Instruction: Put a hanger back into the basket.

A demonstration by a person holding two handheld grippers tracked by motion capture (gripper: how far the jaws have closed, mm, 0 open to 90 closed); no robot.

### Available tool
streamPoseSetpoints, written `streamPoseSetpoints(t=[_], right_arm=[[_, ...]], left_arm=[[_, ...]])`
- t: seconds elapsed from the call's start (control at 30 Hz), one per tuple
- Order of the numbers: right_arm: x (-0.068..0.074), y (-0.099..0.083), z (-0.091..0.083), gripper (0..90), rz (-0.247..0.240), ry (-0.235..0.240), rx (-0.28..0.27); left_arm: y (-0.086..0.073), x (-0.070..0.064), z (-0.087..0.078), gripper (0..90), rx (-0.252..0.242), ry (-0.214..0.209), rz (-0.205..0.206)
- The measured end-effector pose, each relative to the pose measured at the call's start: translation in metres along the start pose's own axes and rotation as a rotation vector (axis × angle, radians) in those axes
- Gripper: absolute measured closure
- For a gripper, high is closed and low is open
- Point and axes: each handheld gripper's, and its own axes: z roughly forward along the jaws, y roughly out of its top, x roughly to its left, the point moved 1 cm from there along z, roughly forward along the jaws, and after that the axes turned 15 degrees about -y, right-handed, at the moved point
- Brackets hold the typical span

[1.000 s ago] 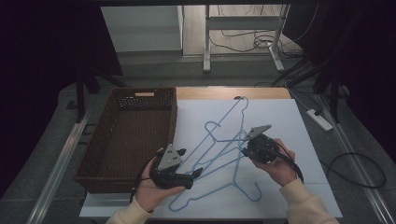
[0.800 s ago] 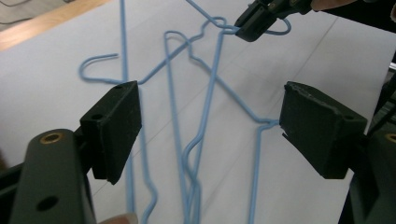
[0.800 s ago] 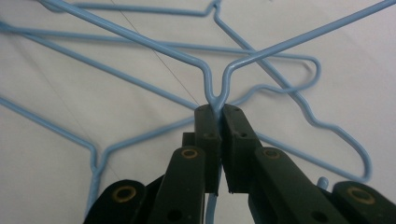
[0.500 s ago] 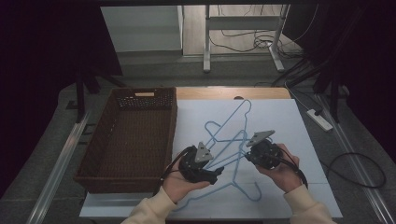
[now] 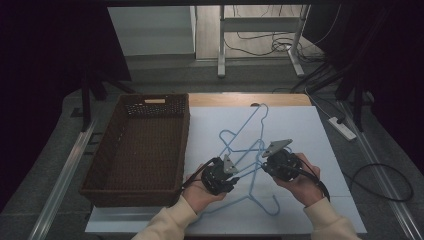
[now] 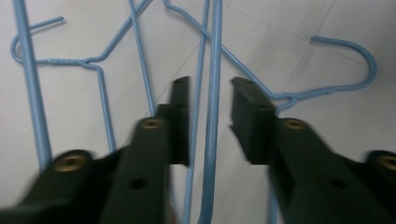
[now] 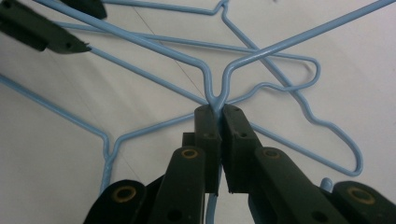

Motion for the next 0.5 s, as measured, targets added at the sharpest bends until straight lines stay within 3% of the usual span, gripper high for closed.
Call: streamPoseSetpoints(t=[0.07,0.4,0.43,0.5], right_arm=[[0.000,0.001,-0.001,86.5,-0.004,-0.001,-0.001],[-0.004,0.005,-0.011,84.6,0.007,-0.025,-0.064],[-0.005,0.006,-0.013,82.0,0.017,-0.035,-0.084],[-0.009,0.006,-0.019,65.2,0.050,-0.038,-0.150]], left_arm=[[0.000,0.000,-0.002,83.2,-0.002,0.016,0.000],[0.003,0.000,-0.012,85.8,-0.063,0.004,0.000],[0.004,0.000,-0.013,86.1,-0.078,-0.006,-0.008],[0.005,0.002,-0.018,86.3,-0.119,-0.019,-0.025]])
